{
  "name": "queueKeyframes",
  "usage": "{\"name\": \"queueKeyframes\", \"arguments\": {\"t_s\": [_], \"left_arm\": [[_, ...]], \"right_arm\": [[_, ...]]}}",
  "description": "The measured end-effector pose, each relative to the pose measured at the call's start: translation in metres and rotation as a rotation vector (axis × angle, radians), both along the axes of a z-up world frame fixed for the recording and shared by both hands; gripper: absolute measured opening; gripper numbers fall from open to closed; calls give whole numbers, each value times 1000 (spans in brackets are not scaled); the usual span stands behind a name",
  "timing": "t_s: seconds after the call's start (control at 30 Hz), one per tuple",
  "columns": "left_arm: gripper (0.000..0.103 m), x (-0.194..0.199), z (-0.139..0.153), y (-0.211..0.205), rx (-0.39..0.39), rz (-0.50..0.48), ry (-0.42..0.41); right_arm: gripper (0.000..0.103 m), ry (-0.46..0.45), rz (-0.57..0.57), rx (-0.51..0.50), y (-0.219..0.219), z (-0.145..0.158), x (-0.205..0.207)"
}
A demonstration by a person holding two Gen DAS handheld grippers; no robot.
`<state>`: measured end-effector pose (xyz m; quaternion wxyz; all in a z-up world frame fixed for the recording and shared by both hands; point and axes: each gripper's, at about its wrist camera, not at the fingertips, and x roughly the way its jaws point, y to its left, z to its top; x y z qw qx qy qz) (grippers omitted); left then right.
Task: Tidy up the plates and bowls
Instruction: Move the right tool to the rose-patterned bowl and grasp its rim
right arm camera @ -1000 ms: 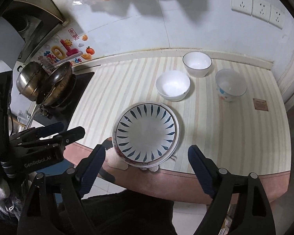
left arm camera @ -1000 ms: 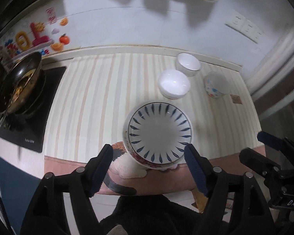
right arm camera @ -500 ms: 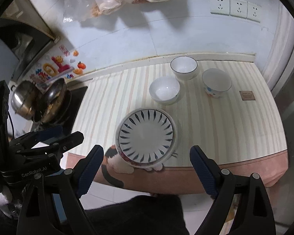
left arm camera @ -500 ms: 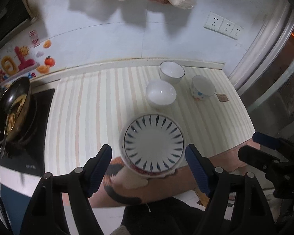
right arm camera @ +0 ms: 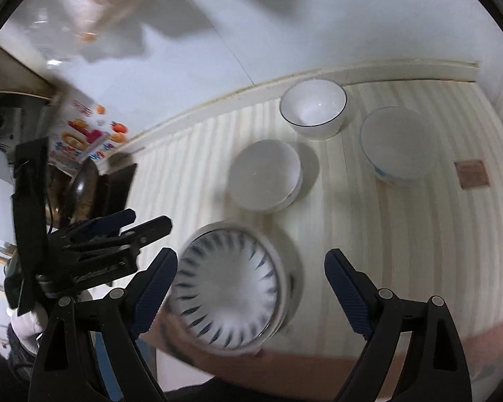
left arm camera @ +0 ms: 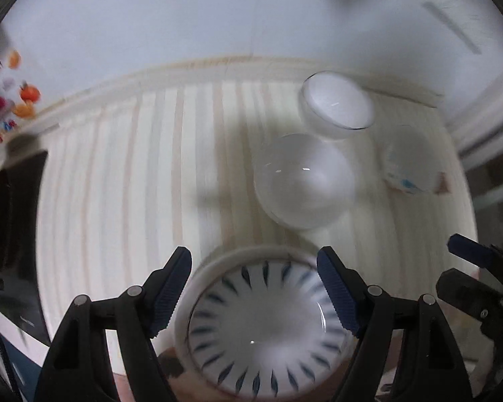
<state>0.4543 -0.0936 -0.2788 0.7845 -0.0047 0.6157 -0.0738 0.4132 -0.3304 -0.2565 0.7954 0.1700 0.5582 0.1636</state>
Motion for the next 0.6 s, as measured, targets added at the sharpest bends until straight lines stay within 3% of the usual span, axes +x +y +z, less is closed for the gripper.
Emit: {"name": "queueKeyframes", "arguments": {"t_s": [0.2,0.27,0.3,0.33,0.43,0.47,0.6], "left_arm": [[74,52,-45,-6,-75,87,69],[71,65,-54,-8,-104,101,85],[64,71,-59,-8,-114,107,98],[50,75,-63,-8,-127,109,103],[30,80,-74,-12,-157,100,126],[30,81,-74,-13,-156,98,119],[30,74,-71,-21,-134,88,105]], "right_arm": [[88,107,22,-4,-7,-77,79],[77,148,29,-5,-7,-103,103],[74,159,34,0,-5,-112,110],[66,172,44,8,-4,-121,116],[40,212,66,7,2,-148,136],[32,219,74,9,5,-154,141],[26,218,97,6,13,-160,146]]}}
